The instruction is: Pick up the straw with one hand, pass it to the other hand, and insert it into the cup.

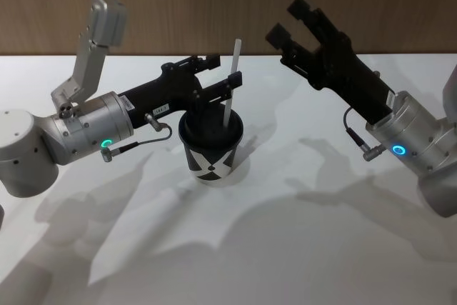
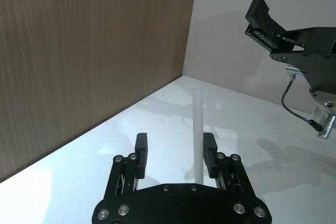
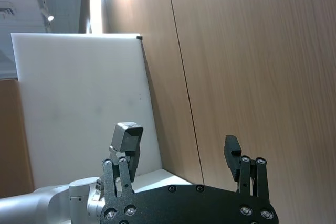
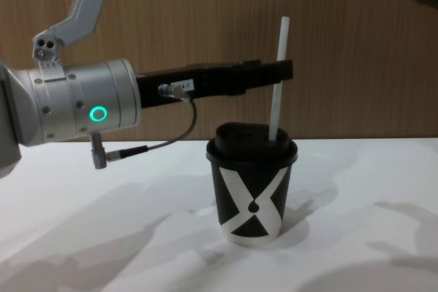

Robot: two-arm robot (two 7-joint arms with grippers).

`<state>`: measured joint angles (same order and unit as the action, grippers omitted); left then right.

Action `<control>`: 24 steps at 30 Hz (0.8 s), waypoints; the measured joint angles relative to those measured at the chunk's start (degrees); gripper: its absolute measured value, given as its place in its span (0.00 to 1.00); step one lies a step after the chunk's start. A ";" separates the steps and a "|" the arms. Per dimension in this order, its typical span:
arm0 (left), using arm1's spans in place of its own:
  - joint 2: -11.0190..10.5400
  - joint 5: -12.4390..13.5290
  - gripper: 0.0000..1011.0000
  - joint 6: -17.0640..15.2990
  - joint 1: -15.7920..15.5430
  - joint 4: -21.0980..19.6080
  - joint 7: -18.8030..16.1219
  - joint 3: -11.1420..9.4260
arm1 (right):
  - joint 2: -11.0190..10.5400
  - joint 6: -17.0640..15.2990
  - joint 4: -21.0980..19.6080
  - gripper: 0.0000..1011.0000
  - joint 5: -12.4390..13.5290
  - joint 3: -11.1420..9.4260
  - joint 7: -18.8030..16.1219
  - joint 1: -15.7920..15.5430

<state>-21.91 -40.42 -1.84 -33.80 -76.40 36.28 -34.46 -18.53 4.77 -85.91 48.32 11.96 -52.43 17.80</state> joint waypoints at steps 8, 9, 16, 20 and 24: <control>-0.14 -0.04 0.86 0.12 0.41 0.65 0.08 0.85 | -0.82 -0.28 -0.97 0.99 -0.01 0.03 0.20 -0.29; -0.18 -0.12 0.88 0.14 0.48 0.80 0.25 1.01 | -0.91 -0.39 -1.11 0.99 -0.01 0.02 0.26 -0.36; -0.38 -0.70 0.99 0.33 0.85 1.33 1.25 1.68 | -2.84 -1.81 -3.93 0.99 0.19 -0.47 1.22 -2.35; -0.53 -1.17 0.99 0.66 1.18 1.43 1.90 2.05 | -4.11 -2.98 -5.73 0.99 0.58 -0.81 1.87 -4.00; -0.82 -1.75 0.99 1.04 1.70 1.37 2.48 2.51 | -5.74 -4.68 -7.84 0.99 1.23 -1.26 2.68 -6.25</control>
<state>-22.73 -42.16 -0.80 -32.09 -75.03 38.76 -31.95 -24.27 0.09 -93.75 49.55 10.70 -49.75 11.55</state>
